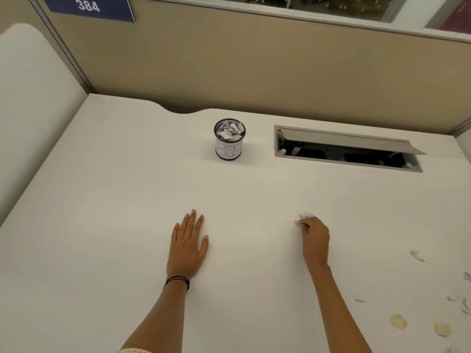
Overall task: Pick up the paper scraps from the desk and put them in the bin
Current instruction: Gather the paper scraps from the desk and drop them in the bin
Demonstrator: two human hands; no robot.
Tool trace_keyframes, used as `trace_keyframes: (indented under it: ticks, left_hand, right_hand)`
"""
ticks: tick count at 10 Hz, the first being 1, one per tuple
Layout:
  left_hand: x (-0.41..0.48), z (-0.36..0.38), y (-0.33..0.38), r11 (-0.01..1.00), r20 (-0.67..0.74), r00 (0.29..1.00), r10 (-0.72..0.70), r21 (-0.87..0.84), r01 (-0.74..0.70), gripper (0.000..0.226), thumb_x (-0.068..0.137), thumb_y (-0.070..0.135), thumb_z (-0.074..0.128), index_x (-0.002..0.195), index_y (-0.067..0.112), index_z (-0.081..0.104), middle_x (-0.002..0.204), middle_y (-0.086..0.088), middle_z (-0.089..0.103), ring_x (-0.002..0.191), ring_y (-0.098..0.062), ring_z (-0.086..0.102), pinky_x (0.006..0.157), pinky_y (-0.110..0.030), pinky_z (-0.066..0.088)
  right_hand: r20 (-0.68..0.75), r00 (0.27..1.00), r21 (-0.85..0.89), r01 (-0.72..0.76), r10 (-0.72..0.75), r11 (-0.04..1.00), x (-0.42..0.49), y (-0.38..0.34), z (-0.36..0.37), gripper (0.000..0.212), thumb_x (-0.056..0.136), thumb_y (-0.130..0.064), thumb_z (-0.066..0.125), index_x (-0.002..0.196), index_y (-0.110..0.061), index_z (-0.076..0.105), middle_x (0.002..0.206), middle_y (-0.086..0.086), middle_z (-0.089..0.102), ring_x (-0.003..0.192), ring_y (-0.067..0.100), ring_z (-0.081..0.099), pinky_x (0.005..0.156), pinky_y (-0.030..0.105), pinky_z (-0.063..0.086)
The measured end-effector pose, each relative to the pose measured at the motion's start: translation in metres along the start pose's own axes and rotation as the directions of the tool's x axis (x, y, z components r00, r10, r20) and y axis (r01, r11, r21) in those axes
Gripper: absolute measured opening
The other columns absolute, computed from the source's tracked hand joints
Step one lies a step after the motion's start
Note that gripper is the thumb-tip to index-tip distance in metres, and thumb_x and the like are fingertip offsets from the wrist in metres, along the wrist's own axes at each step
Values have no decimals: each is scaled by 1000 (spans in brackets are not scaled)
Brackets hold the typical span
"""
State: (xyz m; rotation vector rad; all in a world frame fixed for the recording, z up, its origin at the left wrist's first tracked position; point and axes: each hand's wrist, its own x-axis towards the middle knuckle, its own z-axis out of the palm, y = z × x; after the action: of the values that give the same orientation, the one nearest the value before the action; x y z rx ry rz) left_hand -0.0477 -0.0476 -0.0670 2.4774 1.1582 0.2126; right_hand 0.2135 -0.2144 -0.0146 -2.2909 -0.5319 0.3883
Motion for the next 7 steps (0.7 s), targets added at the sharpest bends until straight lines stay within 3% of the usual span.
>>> trace_keyframes:
  ticks: [1,2,3,4,5,6,7]
  left_hand:
    - [-1,4,0,999,-14,1000,26,46,-26,57,94,39,26,148,20,26,156,1,18,144,-14,12,116,-34,5]
    - [0,0,0,1000,1,1000,8,21,-8,57,94,38,27,148,21,26,156,2,18,144,-13,12,116,-35,6]
    - [0,2,0,1000,-7,1000,4,29,-4,57,94,38,27,148,22,25,157,3,16,144,-12,10,116,-35,6]
    - [1,3,-1,1000,-4,1000,4,20,-4,56,94,38,28,148,22,25,157,3,16,144,-12,10,116,-35,7]
    - [0,3,0,1000,-11,1000,5,25,-4,56,95,38,28,148,21,25,157,3,16,144,-13,11,116,-36,7]
    - [0,2,0,1000,-5,1000,3,24,-3,56,95,38,28,148,22,25,157,3,16,144,-13,11,116,-36,8]
    - [0,1,0,1000,3,1000,1,24,-1,56,95,38,29,148,21,26,157,2,16,144,-13,11,116,-36,8]
  right_hand:
    - [-40,999,179,15,-8,984,13,-31,22,11,83,4,60,86,0,70,97,12,70,89,17,64,80,13,50]
    - [10,1000,255,-3,1,967,36,-69,39,7,78,-6,70,81,0,73,77,9,71,59,-3,61,61,4,45]
    - [81,997,378,-34,4,925,62,-115,53,5,76,-9,72,79,-5,74,60,3,65,47,-4,55,57,11,46]
    - [144,987,471,-3,-73,882,88,-162,64,10,77,-2,66,80,-8,73,59,5,63,48,2,53,58,13,45]
    - [109,986,532,50,-127,845,114,-199,76,11,73,-4,67,80,-9,74,68,8,67,60,11,58,66,24,50]
    - [42,982,439,145,-182,887,133,-222,89,9,73,-7,70,80,-7,75,79,12,72,69,12,60,69,18,48]
    - [60,964,229,241,-261,943,148,-233,99,9,76,-6,68,82,-2,74,86,15,72,74,12,58,60,13,40]
